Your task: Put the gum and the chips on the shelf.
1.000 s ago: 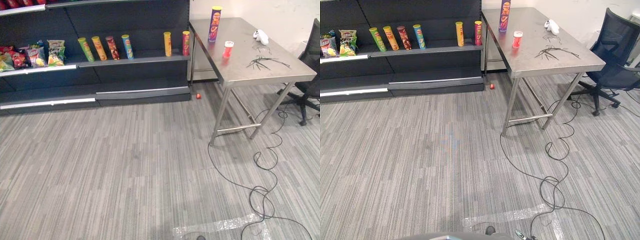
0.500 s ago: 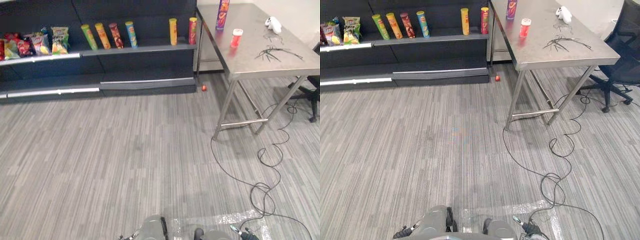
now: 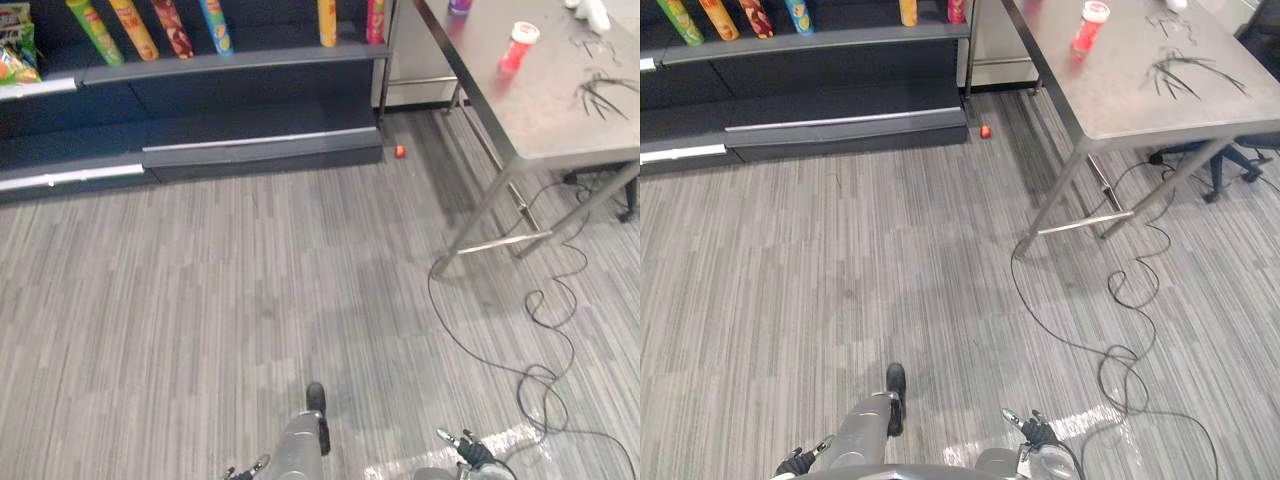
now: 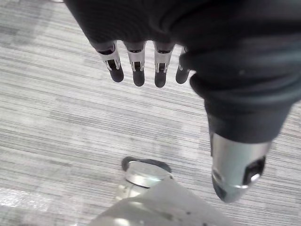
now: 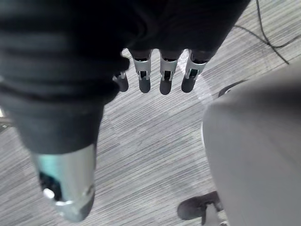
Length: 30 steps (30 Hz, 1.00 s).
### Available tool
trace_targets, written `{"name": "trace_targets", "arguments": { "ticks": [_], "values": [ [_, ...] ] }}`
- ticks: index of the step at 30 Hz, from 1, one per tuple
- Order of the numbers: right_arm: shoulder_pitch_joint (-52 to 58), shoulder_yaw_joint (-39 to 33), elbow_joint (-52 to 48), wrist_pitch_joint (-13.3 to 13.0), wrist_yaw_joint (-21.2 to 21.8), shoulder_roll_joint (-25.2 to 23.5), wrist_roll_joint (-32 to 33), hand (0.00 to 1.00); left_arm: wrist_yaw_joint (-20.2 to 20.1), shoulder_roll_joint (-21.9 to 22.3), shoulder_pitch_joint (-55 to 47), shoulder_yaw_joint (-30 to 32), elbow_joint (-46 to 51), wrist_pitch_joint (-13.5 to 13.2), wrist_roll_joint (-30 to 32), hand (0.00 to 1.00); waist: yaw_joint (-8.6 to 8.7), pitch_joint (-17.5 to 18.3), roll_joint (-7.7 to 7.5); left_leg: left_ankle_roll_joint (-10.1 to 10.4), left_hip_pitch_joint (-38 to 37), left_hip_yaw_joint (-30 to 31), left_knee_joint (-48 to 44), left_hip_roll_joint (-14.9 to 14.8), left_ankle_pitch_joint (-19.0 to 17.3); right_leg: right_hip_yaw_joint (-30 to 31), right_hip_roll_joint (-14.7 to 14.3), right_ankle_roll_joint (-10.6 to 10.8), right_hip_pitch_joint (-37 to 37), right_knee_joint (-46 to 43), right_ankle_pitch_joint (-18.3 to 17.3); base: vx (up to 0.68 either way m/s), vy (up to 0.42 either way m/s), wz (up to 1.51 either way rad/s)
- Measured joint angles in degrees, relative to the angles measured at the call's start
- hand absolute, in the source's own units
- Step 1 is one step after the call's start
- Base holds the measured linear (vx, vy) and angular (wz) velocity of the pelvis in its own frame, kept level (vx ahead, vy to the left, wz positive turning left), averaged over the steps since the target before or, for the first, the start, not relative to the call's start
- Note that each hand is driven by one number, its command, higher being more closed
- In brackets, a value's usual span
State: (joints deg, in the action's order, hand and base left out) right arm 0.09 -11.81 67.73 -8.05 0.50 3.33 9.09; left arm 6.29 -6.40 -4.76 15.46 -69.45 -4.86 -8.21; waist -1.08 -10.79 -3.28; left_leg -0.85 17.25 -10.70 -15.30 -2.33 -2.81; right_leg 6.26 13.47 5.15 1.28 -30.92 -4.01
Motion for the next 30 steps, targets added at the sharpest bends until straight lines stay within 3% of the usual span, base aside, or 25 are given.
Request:
{"name": "trace_targets", "arguments": {
  "ticks": [1,2,3,5,6,8,10,12,14,15,16,17,18,19,21,22,23,24,26,28,30],
  "values": [
    [-0.03,-0.15,-0.69,-0.06,0.02,-0.02,-0.06,0.00,0.11,-0.32,-0.14,-1.21,0.00,0.00,0.68,0.00,0.44,-0.04,0.15,-1.00,-3.55,-0.12,0.74,0.77,-1.80,-0.32,0.37,0.13,3.11,-8.40,8.87,0.47,0.255,0.03],
    [0.01,-0.08,-1.58,-0.12,0.03,-0.11,-0.11,0.00,0.11,-0.88,-0.12,-2.85,0.04,-0.01,1.19,0.00,1.09,-0.38,0.51,-1.80,-7.29,-0.15,2.04,1.43,-3.09,-1.26,0.90,0.84,6.37,-17.83,10.99,0.47,0.241,0.06],
    [-0.06,-0.10,-1.80,-0.21,0.06,-0.12,-0.07,0.00,0.11,-1.05,-0.03,-3.37,0.05,-0.02,1.81,0.00,1.14,-0.46,0.43,-2.17,-9.25,-0.14,2.77,1.68,-3.60,-1.92,1.03,0.52,8.16,-22.14,10.16,0.45,0.193,0.02],
    [-0.13,-0.16,-2.60,-0.74,-0.02,0.18,0.46,0.00,0.05,-1.31,-0.04,-4.74,-0.04,0.03,2.20,0.00,1.23,-0.87,0.75,-2.42,-18.74,-0.06,8.44,2.48,-4.72,-8.93,0.72,-1.76,12.99,-29.85,1.09,0.43,0.133,-0.06],
    [-0.15,-0.18,-2.80,-0.89,-0.05,0.20,0.53,0.00,0.04,-1.30,-0.04,-4.90,-0.07,0.03,2.20,0.00,1.34,-0.91,0.83,-2.51,-20.64,-0.06,9.38,2.51,-5.14,-11.11,0.56,-2.30,14.08,-29.45,-1.19,0.40,0.073,-0.02],
    [-0.30,-0.18,-4.03,-1.07,0.03,0.16,1.04,0.00,-0.02,-1.22,0.02,-4.88,-0.07,0.02,2.25,0.00,2.36,-1.05,1.08,-3.20,-24.48,0.22,10.21,2.08,-8.30,-17.68,-1.70,-2.87,17.79,-20.41,-5.37,0.37,0.005,0.06],
    [-0.46,-0.17,-4.35,-1.31,0.01,0.40,1.11,0.00,-0.10,-1.05,0.48,-4.83,-0.55,0.08,2.26,0.00,2.88,-1.19,1.57,-2.43,-26.46,0.58,10.14,1.41,-10.75,-21.94,-4.38,-2.47,19.29,-3.87,-4.56,0.36,-0.068,0.15],
    [-0.10,-0.69,-4.18,-1.25,-0.03,0.81,2.28,0.00,-0.34,-0.79,0.58,-4.21,-0.62,0.09,2.29,0.00,2.96,-1.48,1.82,-0.56,-28.83,2.09,10.20,1.11,-13.13,-22.89,-6.13,-1.69,19.66,15.74,0.39,0.52,-0.128,0.35],
    [0.47,-2.13,-4.19,-1.17,-0.09,1.14,3.37,0.00,-0.60,-0.12,0.39,-2.84,-0.85,0.07,2.32,0.00,3.94,-1.81,2.54,1.62,-32.46,4.58,11.59,-0.01,-15.31,-21.65,-7.09,-1.18,19.36,27.45,6.42,0.69,-0.182,0.61],
    [0.45,-2.69,-4.19,-0.95,-0.08,1.27,3.47,0.00,-0.92,0.80,0.46,-1.43,-1.04,0.08,2.31,0.00,4.35,-2.04,3.30,2.66,-34.04,5.20,12.32,-1.67,-16.10,-21.01,-8.21,-2.27,18.51,27.11,11.52,0.83,-0.208,0.53],
    [0.64,-3.52,-4.12,-0.86,-0.06,1.45,3.43,0.00,-1.36,1.68,0.42,0.40,-1.03,0.05,2.34,0.00,4.07,-2.09,4.30,3.32,-34.68,5.22,12.03,-3.02,-15.86,-20.14,-9.56,-4.24,18.56,25.36,13.76,0.70,-0.202,0.29],
    [0.55,-4.21,-4.11,-0.93,-0.07,1.72,3.45,0.00,-1.92,3.00,0.75,3.32,-0.94,-0.02,2.33,0.00,3.88,-2.15,5.38,6.14,-34.66,5.15,10.16,-4.37,-13.90,-20.09,-10.55,-7.45,19.98,20.09,11.22,0.82,-0.287,0.02],
    [0.56,-4.68,-4.07,-0.84,-0.07,1.88,3.41,0.00,-2.10,3.84,0.64,5.44,-0.74,-0.01,2.27,0.00,3.62,-2.04,5.86,7.34,-34.12,5.22,6.76,-5.50,-11.28,-20.60,-11.33,-8.48,19.79,16.53,8.48,0.65,-0.272,-0.11],
    [0.72,-4.70,-4.06,-0.78,-0.08,1.88,3.41,0.00,-2.16,4.02,0.51,5.86,-0.44,-0.01,2.29,0.00,3.50,-2.02,5.94,7.70,-33.77,5.33,3.74,-5.96,-9.64,-20.59,-11.81,-8.62,18.82,15.78,6.72,0.62,-0.273,-0.13],
    [1.34,-4.56,-4.12,-0.67,-0.04,1.92,3.31,0.00,-2.41,4.02,0.62,6.22,0.07,-0.04,2.28,0.00,4.05,-2.02,6.16,9.13,-27.76,8.01,-12.78,-7.39,-3.55,-21.33,-12.64,-8.67,14.35,15.96,2.97,0.54,-0.201,0.10],
    [2.02,-4.13,-4.28,-0.71,-0.03,2.12,3.21,0.00,-2.26,4.00,1.11,6.47,0.14,0.00,1.57,0.00,4.03,-2.10,6.44,11.77,-21.82,11.12,-26.07,-7.78,2.74,-21.53,-12.96,-9.01,10.99,17.02,1.05,0.55,-0.144,0.10],
    [2.21,-3.58,-4.29,-0.66,-0.05,2.44,3.18,0.00,-2.11,4.08,1.25,7.37,0.51,0.00,1.20,0.00,3.80,-2.20,6.52,12.35,-16.28,11.06,-37.81,-8.90,2.22,-21.16,-13.71,-9.37,7.35,18.19,-0.43,0.53,-0.123,0.00],
    [2.31,-3.58,-4.23,-0.67,-0.10,2.37,3.20,0.00,-2.06,4.08,1.24,7.51,0.64,-0.01,0.02,0.00,3.64,-2.30,6.40,11.89,-14.41,10.07,-41.81,-9.44,1.56,-20.86,-13.91,-9.43,5.41,18.85,-1.09,0.48,-0.090,-0.29],
    [3.36,-3.66,-4.23,-0.66,-0.16,2.06,3.22,0.00,-2.00,4.43,0.90,8.23,1.97,-0.06,-1.81,0.00,1.72,-2.68,5.42,8.80,-8.12,5.54,-47.89,-10.77,-3.13,-17.91,-14.28,-9.33,-1.38,20.91,-3.37,0.44,-0.065,-0.53],
    [3.34,-3.65,-4.26,-0.62,-0.30,2.15,3.38,0.00,-2.02,5.22,0.36,8.76,3.12,-0.23,-3.03,0.00,0.91,-2.57,5.73,7.25,-3.25,3.50,-45.61,-11.09,-6.54,-15.29,-14.25,-8.96,-4.19,21.69,-5.08,0.42,0.030,-0.65],
    [3.25,-3.79,-4.38,-0.64,-0.35,1.77,3.44,0.00,-2.07,5.28,-0.09,8.61,4.06,-0.96,-4.19,0.00,0.72,-2.49,5.34,5.83,0.81,3.25,-35.65,-10.29,-8.77,-12.73,-13.12,-7.43,-6.77,22.39,-6.56,0.45,0.144,-0.67]
  ]
}}
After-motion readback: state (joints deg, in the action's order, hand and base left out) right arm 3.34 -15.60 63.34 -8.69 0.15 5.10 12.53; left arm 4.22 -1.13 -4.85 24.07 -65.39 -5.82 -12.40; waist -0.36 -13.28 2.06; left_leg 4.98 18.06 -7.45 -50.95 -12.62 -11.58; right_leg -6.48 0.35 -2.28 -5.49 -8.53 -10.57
